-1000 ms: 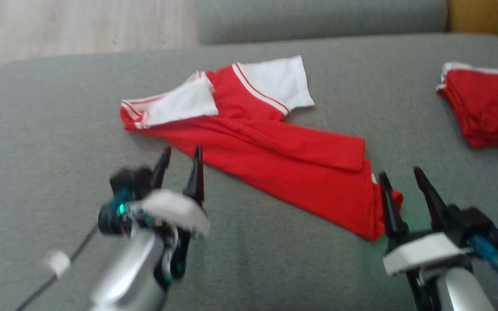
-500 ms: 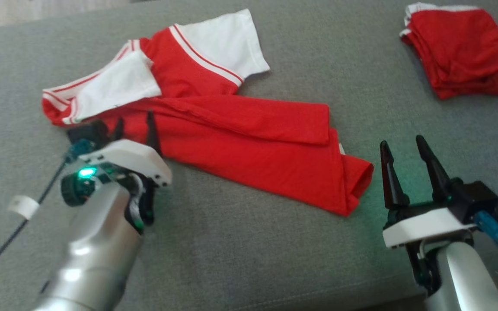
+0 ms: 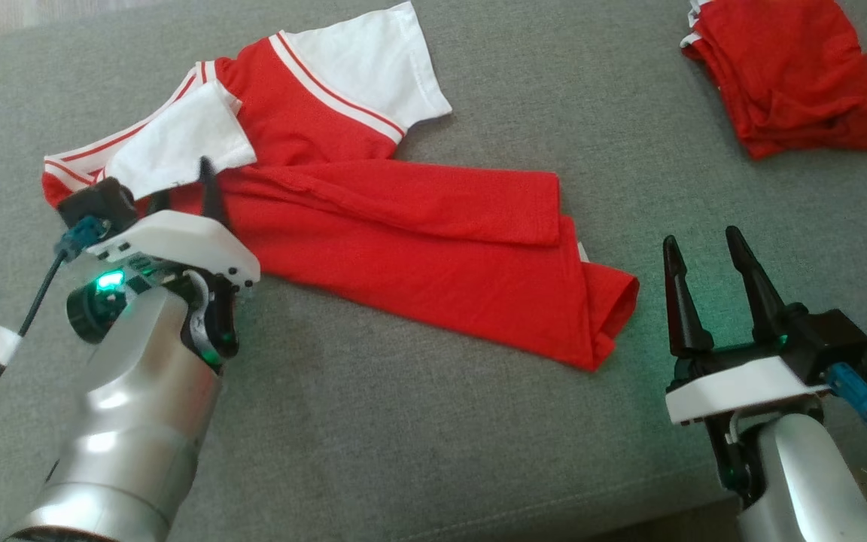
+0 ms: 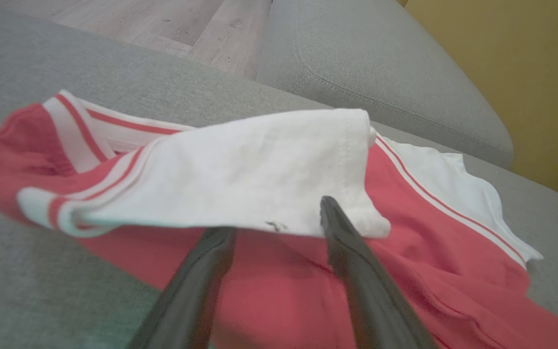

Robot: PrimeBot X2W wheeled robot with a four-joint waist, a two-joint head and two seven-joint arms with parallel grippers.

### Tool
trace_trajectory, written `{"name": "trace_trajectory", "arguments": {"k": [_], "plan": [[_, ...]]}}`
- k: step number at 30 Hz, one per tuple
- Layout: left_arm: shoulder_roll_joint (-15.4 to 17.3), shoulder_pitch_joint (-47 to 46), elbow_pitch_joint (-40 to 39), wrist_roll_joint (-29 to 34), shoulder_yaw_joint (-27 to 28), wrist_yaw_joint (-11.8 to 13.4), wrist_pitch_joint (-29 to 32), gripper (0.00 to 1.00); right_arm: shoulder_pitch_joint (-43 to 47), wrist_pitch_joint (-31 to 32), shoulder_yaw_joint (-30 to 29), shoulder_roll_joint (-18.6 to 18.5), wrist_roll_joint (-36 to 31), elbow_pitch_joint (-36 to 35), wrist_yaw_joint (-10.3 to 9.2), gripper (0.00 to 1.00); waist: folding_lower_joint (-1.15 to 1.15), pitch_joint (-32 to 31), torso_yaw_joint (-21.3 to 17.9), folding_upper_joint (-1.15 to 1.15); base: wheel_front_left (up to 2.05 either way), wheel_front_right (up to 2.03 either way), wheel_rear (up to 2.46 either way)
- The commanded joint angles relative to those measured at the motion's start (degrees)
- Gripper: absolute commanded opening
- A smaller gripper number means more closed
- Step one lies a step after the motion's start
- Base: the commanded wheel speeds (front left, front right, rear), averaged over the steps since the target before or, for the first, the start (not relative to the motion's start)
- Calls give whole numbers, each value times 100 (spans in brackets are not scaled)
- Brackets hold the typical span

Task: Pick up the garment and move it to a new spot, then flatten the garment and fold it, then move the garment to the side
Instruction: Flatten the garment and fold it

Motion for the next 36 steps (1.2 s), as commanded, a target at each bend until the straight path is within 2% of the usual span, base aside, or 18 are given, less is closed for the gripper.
{"name": "trace_trajectory", "arguments": {"k": [1, 2, 3, 4, 5, 13, 20, 25, 30, 31, 36], "plan": [[182, -321, -93, -19, 206, -15, -67, 69, -147, -54, 132, -33, 31, -147, -4, 100, 0, 3, -6, 0, 0, 0, 0], [184, -345, -65, -22, 212, -18, -89, 46, -151, -61, 134, -33, 34, -137, -4, 100, 0, 6, -11, 0, 0, 0, 0], [185, -367, -42, -17, 211, -25, -118, 28, -153, -69, 135, -33, 37, -128, -4, 100, 0, 7, -16, 0, 0, 0, 0], [183, -388, -35, -10, 207, -44, -167, 18, -152, -76, 130, -33, 38, -119, -4, 100, 0, 4, -14, 0, 0, 0, 0], [173, -408, -34, 24, 186, -76, -289, 0, -145, -87, 107, -33, 36, -94, -4, 100, 0, -22, 1, 0, 0, 0, 0], [105, -233, -352, 226, -82, -341, -568, 0, -30, -93, -28, -33, 15, -31, -4, 100, 0, -316, 228, 0, 0, 0, 0], [327, 575, -1429, 435, -506, -496, -367, 0, 210, -47, -197, -33, -61, -16, -4, 100, 0, -728, 590, 0, 0, 0, 0], [823, 1510, -2831, 486, -668, -254, 65, 0, 413, -14, -357, -33, -99, -6, -4, 100, 0, -1001, 834, 0, 0, 0, 0], [1387, 2549, -4442, 481, -741, 216, 588, 0, 607, 13, -458, -33, -95, -17, -4, 100, 0, -1218, 1000, 0, 0, 0, 0], [1387, 2549, -4442, 481, -741, 216, 588, 0, 607, 13, -458, -33, -95, -17, -4, 100, 0, -1218, 1000, 0, 0, 0, 0], [1856, 3467, -5589, 352, -730, 683, 1090, 0, 710, 14, -519, -33, -110, -8, -4, 100, 0, -1284, 1073, 0, 0, 0, 0]]}}
